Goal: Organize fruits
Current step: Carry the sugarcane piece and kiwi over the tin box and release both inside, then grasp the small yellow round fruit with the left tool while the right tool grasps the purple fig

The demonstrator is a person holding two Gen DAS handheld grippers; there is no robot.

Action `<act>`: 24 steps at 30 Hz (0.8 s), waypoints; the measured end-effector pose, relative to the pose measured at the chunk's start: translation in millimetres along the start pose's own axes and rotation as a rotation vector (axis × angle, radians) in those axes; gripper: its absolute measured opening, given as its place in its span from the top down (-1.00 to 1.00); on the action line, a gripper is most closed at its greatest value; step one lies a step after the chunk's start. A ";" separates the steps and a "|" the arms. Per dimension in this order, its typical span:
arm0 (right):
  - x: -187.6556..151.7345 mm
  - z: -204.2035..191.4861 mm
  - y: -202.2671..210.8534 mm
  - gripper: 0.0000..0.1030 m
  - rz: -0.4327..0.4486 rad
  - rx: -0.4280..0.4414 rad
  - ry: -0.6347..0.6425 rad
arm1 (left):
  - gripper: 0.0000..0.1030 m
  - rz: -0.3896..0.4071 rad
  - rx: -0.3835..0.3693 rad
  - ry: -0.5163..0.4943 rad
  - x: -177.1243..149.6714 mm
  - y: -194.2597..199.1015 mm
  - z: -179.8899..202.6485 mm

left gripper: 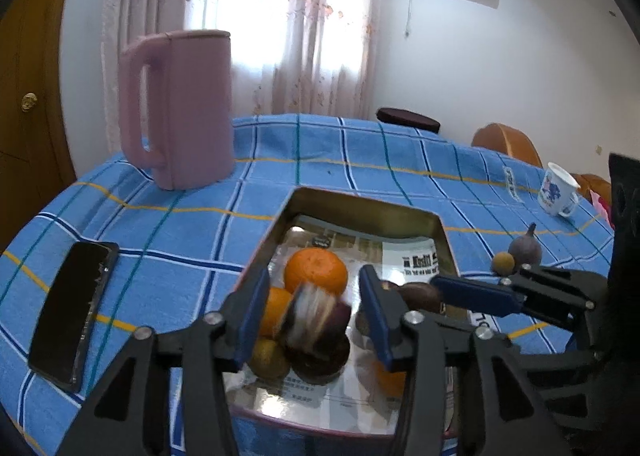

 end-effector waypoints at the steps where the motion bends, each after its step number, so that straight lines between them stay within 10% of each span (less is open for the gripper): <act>1: 0.2 1.0 2.2 0.17 0.006 0.000 -0.003 | -0.26 0.017 0.000 0.011 2.2 3.9 -1.5; 7: -1.7 21.3 31.2 0.07 0.046 -0.049 -0.020 | -0.67 0.084 -0.033 0.035 14.9 18.8 10.5; 18: -23.8 158.3 96.8 -0.02 0.043 -0.406 -0.225 | -0.88 0.081 -0.148 -0.066 25.1 7.6 95.4; 24: -32.6 185.3 83.6 -0.02 -0.029 -0.366 -0.315 | -0.89 0.028 -0.175 -0.120 24.0 -14.6 130.5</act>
Point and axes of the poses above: each gripper's, at about its wrist camera, not at the fingertips, and y roughly against the way its jaws point, z to its right, x to its top, the point moved 7 cm from there along -y, roughly the way its jaws point, and after that the axes turned 4 degrees about -y, right-handed, at the moved point
